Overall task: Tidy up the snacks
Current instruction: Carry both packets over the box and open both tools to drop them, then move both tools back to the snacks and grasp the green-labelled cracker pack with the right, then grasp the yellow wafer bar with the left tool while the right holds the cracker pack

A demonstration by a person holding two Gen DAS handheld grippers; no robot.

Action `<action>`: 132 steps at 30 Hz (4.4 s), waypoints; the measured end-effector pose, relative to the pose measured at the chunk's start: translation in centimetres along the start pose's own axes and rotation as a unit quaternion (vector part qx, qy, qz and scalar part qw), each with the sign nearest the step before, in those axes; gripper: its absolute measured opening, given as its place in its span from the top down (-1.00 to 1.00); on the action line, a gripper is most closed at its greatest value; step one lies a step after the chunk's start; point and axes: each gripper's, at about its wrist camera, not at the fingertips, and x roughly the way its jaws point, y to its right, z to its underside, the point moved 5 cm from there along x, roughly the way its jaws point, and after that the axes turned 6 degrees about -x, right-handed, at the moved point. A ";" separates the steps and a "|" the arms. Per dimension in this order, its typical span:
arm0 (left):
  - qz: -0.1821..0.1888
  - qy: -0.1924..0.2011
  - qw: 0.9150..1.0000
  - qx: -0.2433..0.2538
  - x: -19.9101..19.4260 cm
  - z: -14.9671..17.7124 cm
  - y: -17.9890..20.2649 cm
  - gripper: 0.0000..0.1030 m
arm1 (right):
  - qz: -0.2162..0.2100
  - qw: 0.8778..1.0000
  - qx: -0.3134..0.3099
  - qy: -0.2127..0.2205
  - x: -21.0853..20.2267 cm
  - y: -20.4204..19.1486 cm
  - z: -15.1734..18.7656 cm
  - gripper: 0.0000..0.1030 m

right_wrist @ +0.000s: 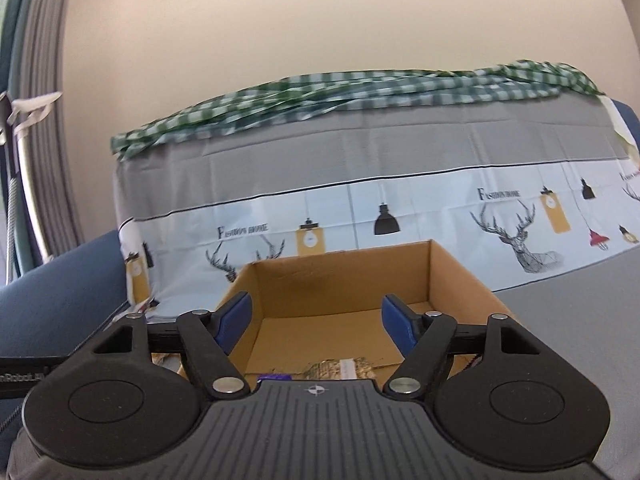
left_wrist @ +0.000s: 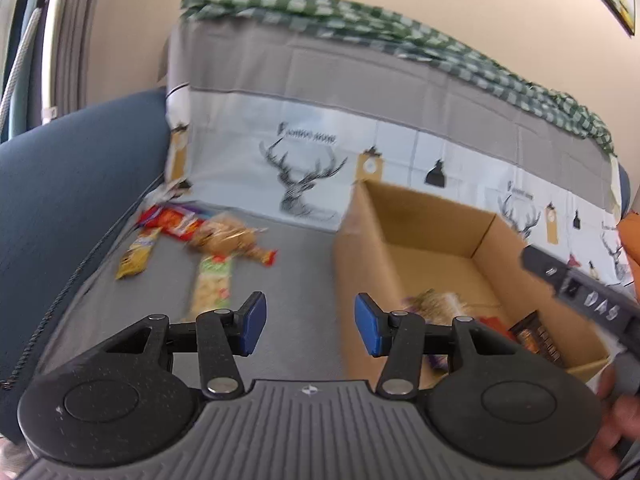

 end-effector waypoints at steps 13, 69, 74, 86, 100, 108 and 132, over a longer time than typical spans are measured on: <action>0.037 -0.009 0.999 -0.034 -0.2 2.7 -6.6 0.41 | -0.003 0.997 -0.072 -0.031 0.0 -4.1 1.8 -0.36; -0.052 0.094 0.967 -0.231 3.0 -0.6 -18.3 0.36 | -0.120 0.956 -0.098 -0.250 19.6 -24.5 10.3 0.27; -0.052 0.094 0.966 -0.233 2.9 -0.5 -18.4 0.36 | -0.135 0.950 -0.118 -0.256 17.3 -23.7 10.0 0.27; -0.060 0.087 0.969 -0.224 2.7 -0.7 -17.8 0.36 | -0.171 0.938 -0.142 -0.267 7.9 -20.9 9.7 0.27; -0.132 0.065 0.983 -0.109 7.7 -3.0 -15.7 -0.02 | -0.181 0.935 -0.153 -0.265 8.7 -20.8 12.8 -0.22; -0.209 0.008 0.978 -0.023 15.4 -4.7 -15.5 -0.20 | -0.185 0.932 -0.151 -0.271 9.2 -20.9 12.7 -0.22; -0.132 -0.043 0.989 -0.042 7.1 -0.5 -13.9 0.65 | -0.188 0.938 -0.156 -0.247 8.3 -20.6 11.9 0.25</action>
